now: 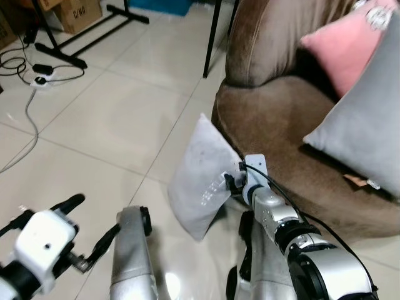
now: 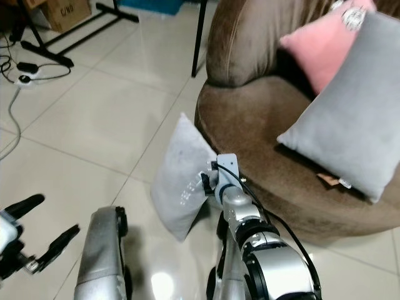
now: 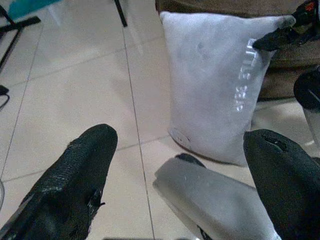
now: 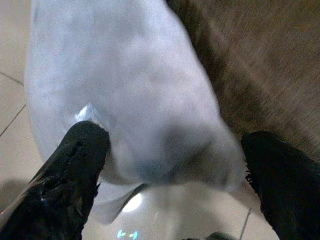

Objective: Move the pillow to the sofa from floor

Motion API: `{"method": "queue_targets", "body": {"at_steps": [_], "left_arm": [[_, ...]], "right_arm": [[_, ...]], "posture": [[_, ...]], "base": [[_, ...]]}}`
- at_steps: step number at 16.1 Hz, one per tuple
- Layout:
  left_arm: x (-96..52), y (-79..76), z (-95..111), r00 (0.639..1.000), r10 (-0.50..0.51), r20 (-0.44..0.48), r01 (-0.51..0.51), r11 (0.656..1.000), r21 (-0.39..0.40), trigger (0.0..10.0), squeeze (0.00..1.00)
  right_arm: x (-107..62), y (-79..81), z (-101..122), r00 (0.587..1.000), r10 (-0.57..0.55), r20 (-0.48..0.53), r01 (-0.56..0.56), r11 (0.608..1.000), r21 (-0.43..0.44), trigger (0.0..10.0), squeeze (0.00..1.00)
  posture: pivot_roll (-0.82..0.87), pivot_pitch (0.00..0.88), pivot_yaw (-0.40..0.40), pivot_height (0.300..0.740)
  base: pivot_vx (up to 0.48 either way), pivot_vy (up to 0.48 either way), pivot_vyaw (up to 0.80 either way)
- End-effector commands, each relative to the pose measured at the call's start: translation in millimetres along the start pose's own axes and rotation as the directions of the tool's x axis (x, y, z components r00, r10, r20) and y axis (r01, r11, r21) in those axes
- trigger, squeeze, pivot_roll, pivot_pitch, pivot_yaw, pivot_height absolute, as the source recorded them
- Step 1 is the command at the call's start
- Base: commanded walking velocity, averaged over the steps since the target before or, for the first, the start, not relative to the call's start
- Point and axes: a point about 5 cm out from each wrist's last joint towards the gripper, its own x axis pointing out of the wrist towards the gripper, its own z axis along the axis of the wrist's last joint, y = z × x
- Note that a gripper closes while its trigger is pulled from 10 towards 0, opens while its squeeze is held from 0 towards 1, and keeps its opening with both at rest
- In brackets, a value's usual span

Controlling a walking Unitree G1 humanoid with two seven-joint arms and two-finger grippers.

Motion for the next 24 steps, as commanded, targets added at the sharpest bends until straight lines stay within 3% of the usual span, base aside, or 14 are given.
{"method": "queue_targets", "body": {"at_steps": [1, 2, 4, 7, 11, 13, 14, 15, 16, 24], "left_arm": [[-8.4, -0.6, 3.3, 1.000, -0.010, -0.016, 0.010, 1.000, 0.007, 10.0, 0.00], [-13.8, -0.6, 3.6, 1.000, -0.010, -0.029, 0.011, 1.000, 0.007, 10.0, 0.00], [-18.8, 0.5, 4.7, 0.999, -0.009, -0.044, 0.009, 1.000, 0.003, 10.0, 0.00], [-20.5, 1.6, 6.3, 0.999, -0.002, -0.045, 0.002, 1.000, -0.002, 10.0, 0.00], [-20.8, 0.5, 7.3, 0.999, -0.013, -0.044, 0.013, 1.000, -0.012, 10.0, 0.00], [-21.1, -0.7, 7.6, 0.999, -0.028, -0.046, 0.027, 0.999, -0.018, 10.0, 0.00], [-20.9, -0.8, 7.9, 0.999, -0.030, -0.044, 0.029, 0.999, -0.019, 10.0, 0.00], [-20.6, -0.8, 8.2, 0.999, -0.030, -0.043, 0.029, 0.999, -0.020, 10.0, 0.00], [-19.9, -0.7, 8.9, 0.999, -0.032, -0.040, 0.031, 0.999, -0.021, 10.0, 0.00], [-18.4, -3.0, 11.2, 0.999, -0.050, -0.020, 0.049, 0.998, -0.044, 10.0, 0.00]], "right_arm": [[-0.1, -0.9, -0.9, 1.000, 0.007, 0.008, -0.008, 0.999, 0.048, 10.0, 0.00], [0.1, 2.8, 2.1, 0.999, 0.037, 0.033, -0.039, 0.996, 0.076, 10.0, 0.00], [0.6, 8.1, 7.9, 0.996, 0.065, 0.069, -0.071, 0.993, 0.094, 8.8, 0.00], [0.5, 11.8, 15.0, 0.989, 0.077, 0.130, -0.097, 0.983, 0.156, 4.9, 0.00], [0.3, 12.2, 14.9, 0.988, 0.069, 0.138, -0.093, 0.981, 0.169, 4.3, 0.00], [0.2, 12.3, 13.7, 0.989, 0.055, 0.136, -0.078, 0.982, 0.173, 2.7, 0.00], [0.2, 12.0, 13.3, 0.989, 0.051, 0.136, -0.074, 0.982, 0.174, 0.8, 0.00], [0.2, 11.9, 13.3, 0.989, 0.050, 0.136, -0.073, 0.982, 0.175, 0.8, 0.00], [0.1, 11.6, 13.0, 0.989, 0.048, 0.137, -0.072, 0.982, 0.175, 0.0, 0.00], [-0.2, 12.2, 12.7, 0.988, 0.055, 0.146, -0.081, 0.982, 0.172, 0.0, 0.00]], "posture": [[0.29, 0.220, -0.060, 0.490], [0.29, 0.222, -0.058, 0.490], [0.29, 0.232, -0.059, 0.490], [0.29, 0.228, -0.059, 0.490], [0.29, 0.228, -0.060, 0.490], [0.29, 0.229, -0.055, 0.490], [0.29, 0.229, -0.055, 0.490], [0.29, 0.226, -0.055, 0.490], [0.29, 0.224, -0.054, 0.490], [0.29, 0.213, -0.059, 0.490]], "base": [[0.000, 0.000, 0.00], [0.000, 0.000, 0.00], [0.000, 0.000, 0.00], [0.000, 0.000, 0.00], [0.000, 0.000, 0.00], [0.000, 0.000, 0.00], [0.000, 0.000, 0.00], [0.000, 0.000, 0.00], [0.000, 0.000, 0.00], [0.000, 0.000, 0.00]]}}
